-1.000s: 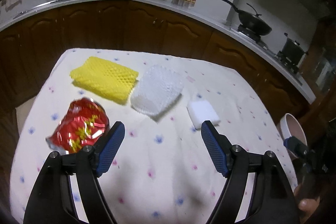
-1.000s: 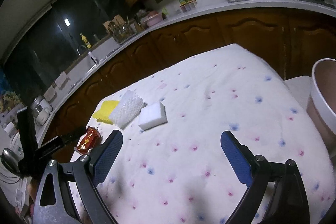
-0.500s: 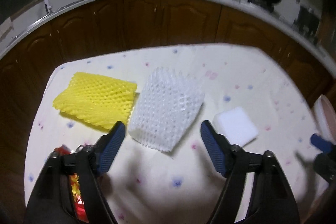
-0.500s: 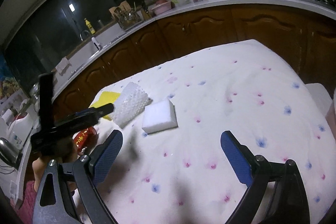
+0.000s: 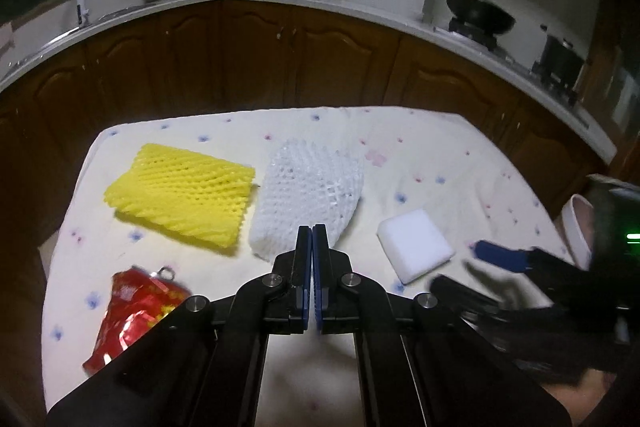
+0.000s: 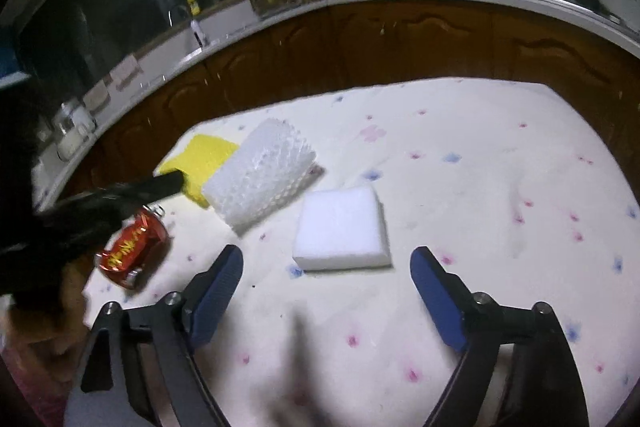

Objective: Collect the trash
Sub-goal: 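Grasp the white foam net with the left tool while the right tool grasps the white sponge, then carry the foam net and sponge over the bin and open both tools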

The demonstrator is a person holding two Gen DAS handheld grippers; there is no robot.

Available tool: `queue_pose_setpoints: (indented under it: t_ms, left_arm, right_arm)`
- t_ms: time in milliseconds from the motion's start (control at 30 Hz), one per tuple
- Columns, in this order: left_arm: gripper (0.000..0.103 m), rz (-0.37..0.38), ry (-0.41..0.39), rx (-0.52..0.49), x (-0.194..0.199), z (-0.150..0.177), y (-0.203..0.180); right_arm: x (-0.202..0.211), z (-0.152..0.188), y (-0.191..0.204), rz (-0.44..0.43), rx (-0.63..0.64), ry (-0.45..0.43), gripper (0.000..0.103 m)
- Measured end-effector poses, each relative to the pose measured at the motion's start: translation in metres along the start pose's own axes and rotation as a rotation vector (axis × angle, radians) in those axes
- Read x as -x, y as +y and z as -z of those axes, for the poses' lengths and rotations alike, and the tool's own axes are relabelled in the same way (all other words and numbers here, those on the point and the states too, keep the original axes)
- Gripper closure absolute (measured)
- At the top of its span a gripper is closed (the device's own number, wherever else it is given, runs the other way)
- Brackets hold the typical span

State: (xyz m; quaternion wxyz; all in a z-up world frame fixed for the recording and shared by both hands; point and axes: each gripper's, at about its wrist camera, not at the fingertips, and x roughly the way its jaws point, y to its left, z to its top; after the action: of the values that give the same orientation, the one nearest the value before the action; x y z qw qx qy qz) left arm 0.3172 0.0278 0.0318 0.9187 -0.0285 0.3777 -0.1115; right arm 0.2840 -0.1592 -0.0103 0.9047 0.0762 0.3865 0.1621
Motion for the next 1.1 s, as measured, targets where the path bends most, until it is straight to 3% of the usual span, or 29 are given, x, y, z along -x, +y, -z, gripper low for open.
queue_pose_setpoints:
  t_ms: [167, 200, 267, 333, 433, 467, 700, 767, 833, 867, 1100]
  left_arm:
    - [0.102, 0.032, 0.007, 0.053, 0.005, 0.001, 0.015]
    - [0.1, 0.033, 0.009, 0.059, 0.005, 0.002, 0.015]
    - [0.088, 0.04, 0.021, 0.06, 0.0, 0.0, 0.015]
    - [0.052, 0.023, 0.018, 0.042, -0.005, -0.002, 0.009]
    - [0.034, -0.027, 0.009, -0.01, -0.014, -0.005, -0.004]
    - [0.034, -0.055, 0.013, -0.04, -0.022, -0.007, -0.012]
    - [0.034, -0.175, 0.051, -0.168, -0.066, -0.01, -0.042]
    - [0.044, -0.19, 0.073, -0.179, -0.077, -0.009, -0.043]
    - [0.086, -0.177, 0.115, -0.175, -0.088, -0.007, -0.043]
    - [0.095, -0.163, 0.129, -0.165, -0.091, -0.006, -0.041]
    - [0.097, -0.075, 0.101, -0.091, -0.067, -0.004, -0.04]
  right_arm:
    - [-0.027, -0.002, 0.004, 0.047, 0.034, 0.068, 0.024]
    - [-0.032, -0.003, 0.004, 0.059, 0.037, 0.08, 0.034]
    - [-0.033, -0.003, 0.0, 0.079, 0.033, 0.09, 0.04]
    - [-0.027, -0.004, -0.003, 0.068, 0.024, 0.074, 0.042]
    - [-0.01, -0.001, -0.015, 0.061, -0.015, 0.044, 0.042]
    - [-0.005, 0.0, -0.018, 0.062, -0.025, 0.037, 0.042]
    - [0.032, 0.017, -0.048, 0.061, -0.123, -0.008, 0.042]
    - [0.039, 0.022, -0.054, 0.07, -0.139, -0.017, 0.042]
    - [0.047, 0.027, -0.062, 0.071, -0.16, -0.026, 0.042]
    - [0.05, 0.028, -0.065, 0.07, -0.167, -0.028, 0.042]
    - [0.071, 0.032, -0.076, 0.071, -0.197, -0.07, 0.042]
